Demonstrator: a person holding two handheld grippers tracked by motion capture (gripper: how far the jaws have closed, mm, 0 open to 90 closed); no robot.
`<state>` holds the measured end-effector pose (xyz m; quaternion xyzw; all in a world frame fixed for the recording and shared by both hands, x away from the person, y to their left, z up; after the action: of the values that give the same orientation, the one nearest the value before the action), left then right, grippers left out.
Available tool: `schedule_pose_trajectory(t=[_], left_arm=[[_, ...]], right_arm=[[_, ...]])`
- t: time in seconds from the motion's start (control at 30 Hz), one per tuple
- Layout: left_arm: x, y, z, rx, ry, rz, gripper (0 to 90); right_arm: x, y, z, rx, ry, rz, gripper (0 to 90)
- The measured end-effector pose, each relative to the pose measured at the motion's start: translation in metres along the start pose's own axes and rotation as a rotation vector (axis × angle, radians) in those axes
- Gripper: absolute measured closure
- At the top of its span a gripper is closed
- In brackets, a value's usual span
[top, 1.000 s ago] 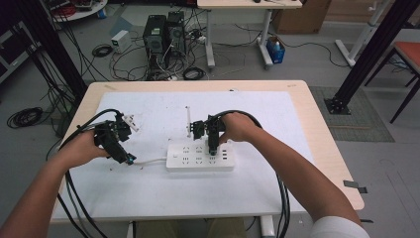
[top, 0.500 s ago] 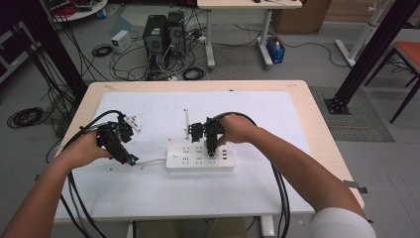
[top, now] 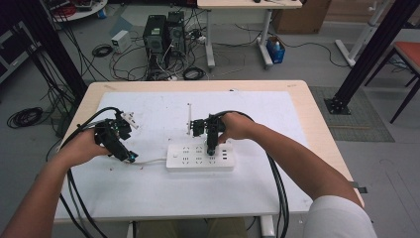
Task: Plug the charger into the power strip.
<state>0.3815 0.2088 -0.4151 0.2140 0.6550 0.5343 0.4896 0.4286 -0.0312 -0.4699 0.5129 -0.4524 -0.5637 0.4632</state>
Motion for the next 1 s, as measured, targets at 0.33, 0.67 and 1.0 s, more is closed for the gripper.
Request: schedule_pose_trajectory(t=[0.33, 0.67, 1.0], left_arm=[[-0.0013, -0.0014, -0.0013, 0.003, 0.000, 0.000, 21.3], [0.0018, 0.0020, -0.0010, -0.005, 0.011, -0.010, 21.3], [0.0007, 0.0003, -0.0052, -0.006, 0.008, -0.031, 21.3]], right_arm=[[0.0010, -0.0031, 0.0045, 0.068, 0.046, 0.015, 62.8], [0.0019, -0.0067, -0.0008, 0.009, 0.015, -0.008, 62.7], [0.0040, -0.0090, 0.0042, 0.080, 0.075, -0.014, 39.7]])
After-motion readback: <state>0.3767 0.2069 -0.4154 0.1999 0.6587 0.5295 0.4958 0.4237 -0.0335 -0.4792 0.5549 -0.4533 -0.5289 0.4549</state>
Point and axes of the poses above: each handheld gripper's, and its own axes: y roughly backward along the jaws, x roughly out of its underside, z roughly to its left, the point moved 10 cm from there along -y, roughly forward along the jaws, and after that the axes turned 6 degrees about -z, right-handed, at the moved point
